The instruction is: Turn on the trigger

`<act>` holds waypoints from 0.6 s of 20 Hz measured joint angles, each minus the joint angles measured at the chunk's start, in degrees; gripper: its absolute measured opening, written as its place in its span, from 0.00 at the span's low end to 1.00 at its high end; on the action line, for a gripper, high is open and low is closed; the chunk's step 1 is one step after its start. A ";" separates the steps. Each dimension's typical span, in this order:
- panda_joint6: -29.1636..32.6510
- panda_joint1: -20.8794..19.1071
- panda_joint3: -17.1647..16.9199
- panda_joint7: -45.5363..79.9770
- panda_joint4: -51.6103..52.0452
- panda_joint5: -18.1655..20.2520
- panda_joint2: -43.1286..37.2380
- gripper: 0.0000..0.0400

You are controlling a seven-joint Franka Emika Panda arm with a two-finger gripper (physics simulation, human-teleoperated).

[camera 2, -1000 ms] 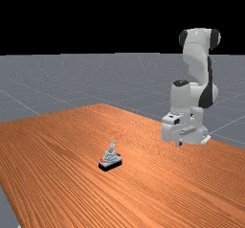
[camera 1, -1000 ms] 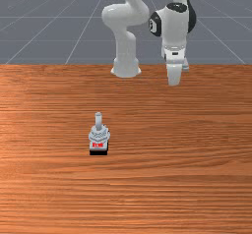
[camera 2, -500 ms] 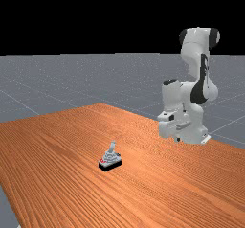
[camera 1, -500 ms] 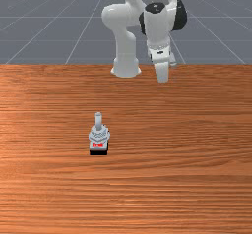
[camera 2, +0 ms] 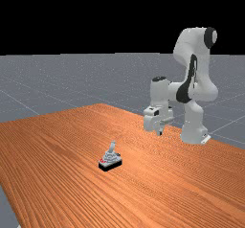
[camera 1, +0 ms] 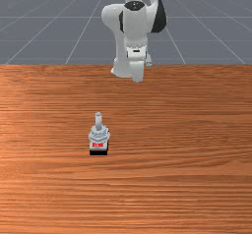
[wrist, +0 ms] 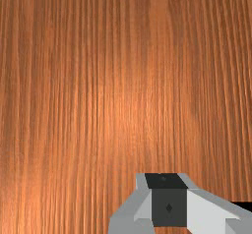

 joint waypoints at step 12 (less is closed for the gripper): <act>0.09 -5.68 -4.63 2.10 0.21 -0.56 0.05 0.00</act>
